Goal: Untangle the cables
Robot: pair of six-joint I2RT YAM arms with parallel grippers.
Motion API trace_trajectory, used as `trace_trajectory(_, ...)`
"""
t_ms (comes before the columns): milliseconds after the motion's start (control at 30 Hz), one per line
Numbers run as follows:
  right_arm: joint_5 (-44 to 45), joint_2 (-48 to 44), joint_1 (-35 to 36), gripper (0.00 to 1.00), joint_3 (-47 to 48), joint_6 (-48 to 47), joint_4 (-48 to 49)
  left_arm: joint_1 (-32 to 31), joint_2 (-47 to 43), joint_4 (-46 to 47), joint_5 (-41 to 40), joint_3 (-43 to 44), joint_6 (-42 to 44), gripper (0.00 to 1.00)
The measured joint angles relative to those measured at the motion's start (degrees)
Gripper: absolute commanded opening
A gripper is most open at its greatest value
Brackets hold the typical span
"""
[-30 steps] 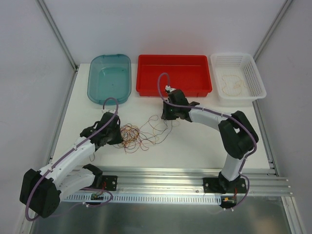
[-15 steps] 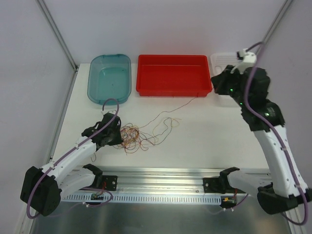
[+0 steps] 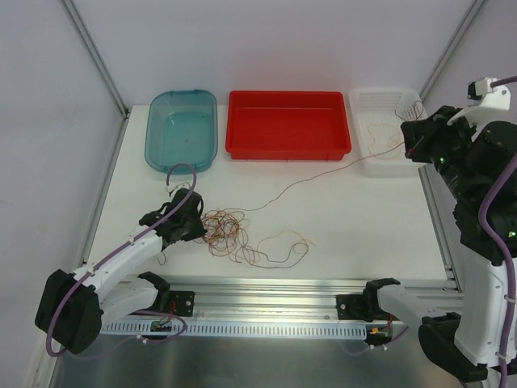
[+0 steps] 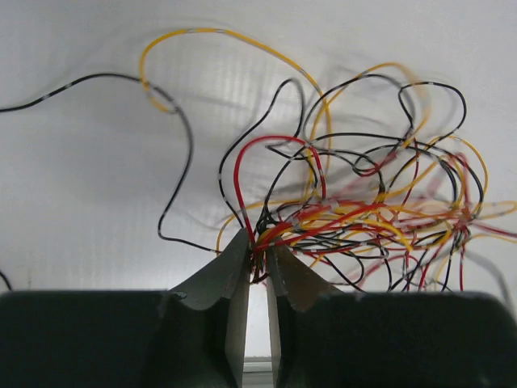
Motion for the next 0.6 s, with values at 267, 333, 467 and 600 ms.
trace_trajectory(267, 1.16, 6.25, -0.94, 0.01, 17.20, -0.11, 0.79, 0.44, 1.18, -2.21, -3.80, -1.68, -2.58, 0.32)
trace_trajectory(333, 0.85, 6.34, -0.98, 0.01, 18.67, -0.04, 2.23, 0.76, 1.22, -2.32, -3.89, -1.68, -2.60, 0.34)
trace_trajectory(467, -3.65, 4.33, -1.03, 0.01, 13.60, 0.26, 5.14, 0.76, 0.94, -2.64, -3.26, -1.60, -2.16, 0.70)
trace_trajectory(600, -8.98, 1.88, -1.05, 0.01, 1.62, 0.61, 7.06, 0.76, -1.66, -3.65, 0.35, -0.04, -0.52, 0.97)
